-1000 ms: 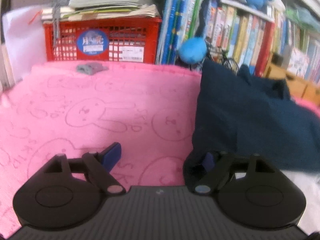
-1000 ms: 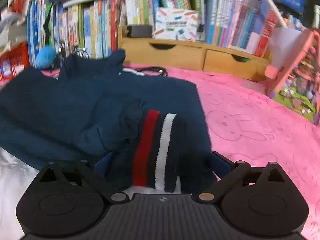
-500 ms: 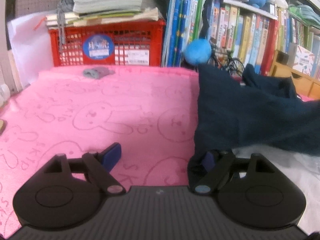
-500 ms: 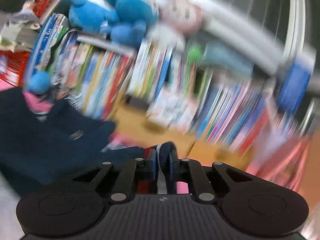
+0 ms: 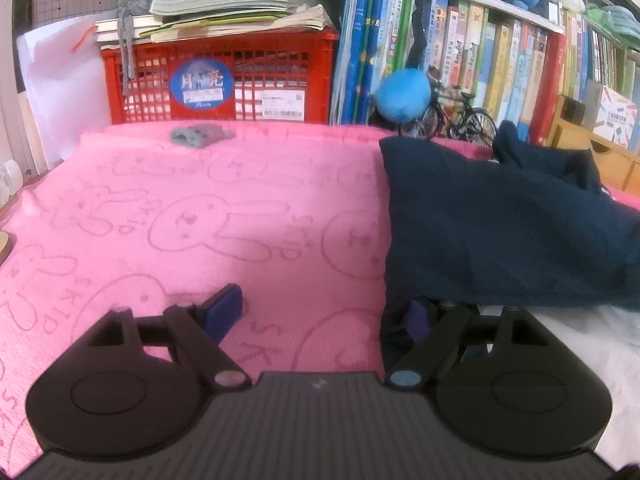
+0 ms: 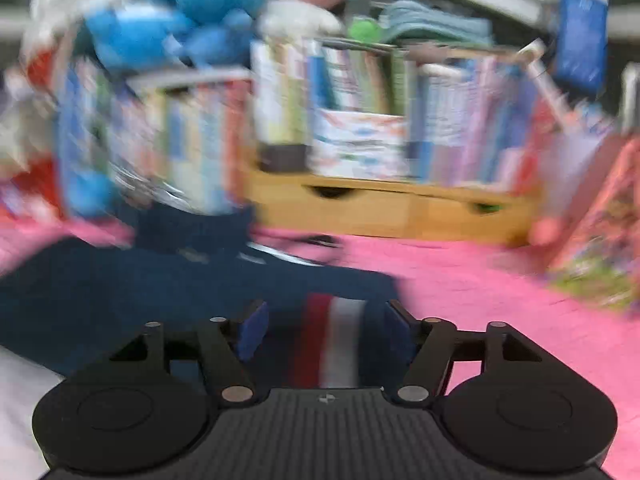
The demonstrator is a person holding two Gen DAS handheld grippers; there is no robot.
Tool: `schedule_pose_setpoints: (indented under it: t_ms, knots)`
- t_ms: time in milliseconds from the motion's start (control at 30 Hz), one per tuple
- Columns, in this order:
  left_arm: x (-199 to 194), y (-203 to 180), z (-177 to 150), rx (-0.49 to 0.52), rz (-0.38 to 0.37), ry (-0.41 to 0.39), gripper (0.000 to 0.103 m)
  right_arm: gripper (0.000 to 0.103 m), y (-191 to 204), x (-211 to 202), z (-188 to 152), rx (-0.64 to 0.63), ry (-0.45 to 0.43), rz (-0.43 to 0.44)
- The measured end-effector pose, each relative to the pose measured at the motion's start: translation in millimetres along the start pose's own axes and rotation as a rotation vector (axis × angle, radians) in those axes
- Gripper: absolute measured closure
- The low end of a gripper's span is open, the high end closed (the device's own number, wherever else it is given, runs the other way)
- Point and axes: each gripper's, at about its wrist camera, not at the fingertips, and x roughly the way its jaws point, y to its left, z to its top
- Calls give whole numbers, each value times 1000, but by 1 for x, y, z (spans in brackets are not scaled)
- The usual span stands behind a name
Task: Fold clothes
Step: 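Lift the striped cuff with the right gripper and lay it on the folded jacket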
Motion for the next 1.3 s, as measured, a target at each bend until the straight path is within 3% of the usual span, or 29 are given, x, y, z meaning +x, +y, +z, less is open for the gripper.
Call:
schedule_pose_setpoints:
  t_ms: [67,133,300,433,533,600,733,933,1067,1200,1300]
  knots:
    - [0,0,0,3,3,2,19,38,5,-4,-2,54,5,74]
    - [1,0,0,3,4,3,19,39,23,13,-5,53,76,161]
    - [1,-2,0,13,9,6,18,36,53,39,-22,-78,193,159]
    - [2,-2,0,17,14,9,16,7,60,38,-29,-166,195,190]
    - [2,-3,0,17,19,10,16,0,57,31,-28,-254,197,217]
    - [2,-2,0,12,24,7,16,2,48,24,-22,-290,162,218]
    - [-8,14,-4,-52,-27,-19,16,2,15,10,0,-190,38,273]
    - [-59,33,-2,26,-141,-148,17,6,18,39,-12,-328,113,166]
    - [-75,9,13,39,-239,-213,17,0,24,42,-17,-359,123,145]
    - [-53,-48,29,129,-293,-195,17,0,23,42,-17,-358,127,145]
    - [-14,-88,33,153,-309,-113,26,0,22,42,-17,-352,130,149]
